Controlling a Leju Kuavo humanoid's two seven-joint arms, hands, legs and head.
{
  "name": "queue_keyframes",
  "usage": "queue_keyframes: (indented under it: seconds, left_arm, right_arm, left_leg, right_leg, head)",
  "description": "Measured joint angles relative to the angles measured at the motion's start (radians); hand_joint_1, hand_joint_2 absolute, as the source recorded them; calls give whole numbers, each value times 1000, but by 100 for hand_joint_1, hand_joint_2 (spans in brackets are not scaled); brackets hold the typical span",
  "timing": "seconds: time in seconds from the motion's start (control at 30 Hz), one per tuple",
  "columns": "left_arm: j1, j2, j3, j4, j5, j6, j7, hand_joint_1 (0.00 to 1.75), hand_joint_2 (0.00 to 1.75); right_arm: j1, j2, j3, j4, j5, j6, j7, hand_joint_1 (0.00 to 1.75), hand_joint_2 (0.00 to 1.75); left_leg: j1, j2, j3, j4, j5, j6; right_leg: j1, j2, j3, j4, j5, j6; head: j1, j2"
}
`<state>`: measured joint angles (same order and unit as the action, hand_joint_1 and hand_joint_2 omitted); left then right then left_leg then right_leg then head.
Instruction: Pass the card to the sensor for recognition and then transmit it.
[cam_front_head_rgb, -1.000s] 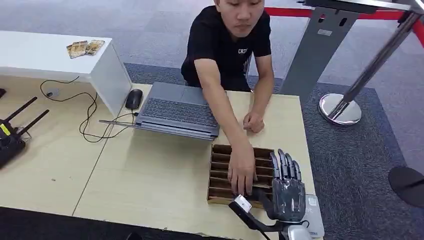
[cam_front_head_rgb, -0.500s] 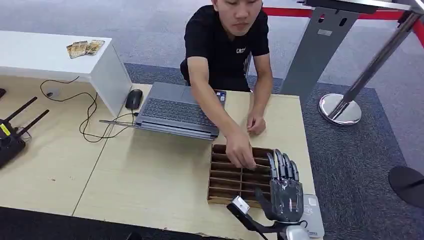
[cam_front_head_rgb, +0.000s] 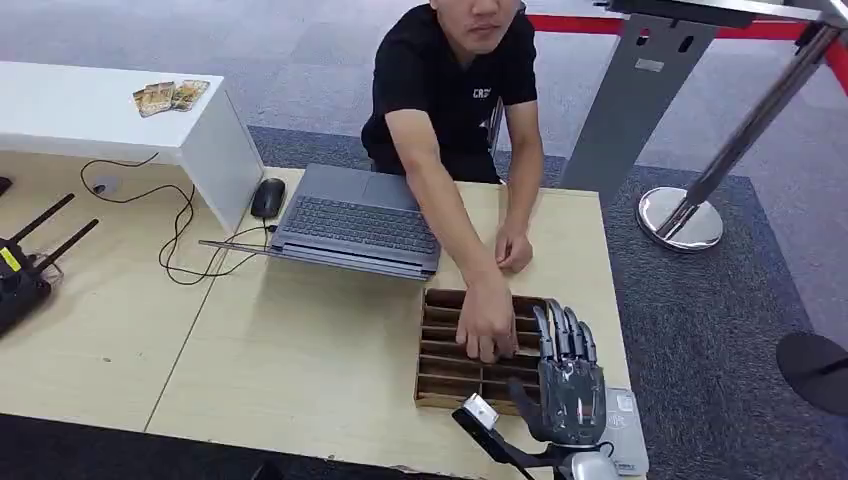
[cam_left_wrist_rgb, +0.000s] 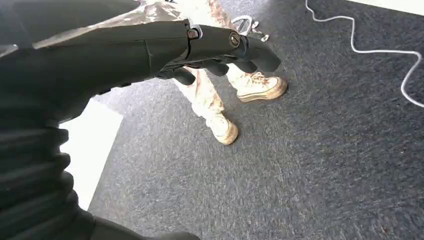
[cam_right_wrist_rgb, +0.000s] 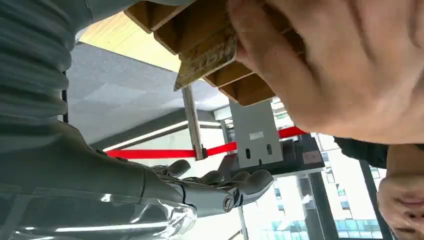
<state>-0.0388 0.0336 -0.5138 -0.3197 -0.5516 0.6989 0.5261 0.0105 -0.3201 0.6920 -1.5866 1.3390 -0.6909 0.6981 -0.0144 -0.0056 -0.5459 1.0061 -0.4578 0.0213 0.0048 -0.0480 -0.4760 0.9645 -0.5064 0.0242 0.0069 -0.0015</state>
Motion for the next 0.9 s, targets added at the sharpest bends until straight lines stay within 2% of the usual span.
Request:
queue_keyframes:
  seconds: [0.4,0.9]
  left_arm:
    - [0,0,6,0,0,0,-3,0,175]
    - [0,0,6,0,4,0,-12,0,175]
  right_arm:
    - [-2,0,0,-8,14,0,0,0,175]
    - [-61,24,7,-36,18,0,0,0,175]
  left_leg:
    - [0,0,0,0,0,0]
    - [0,0,0,0,0,0]
  right_leg:
    - [0,0,0,0,0,0]
    - [0,0,0,0,0,0]
  head:
    - [0,0]
    - [0,0]
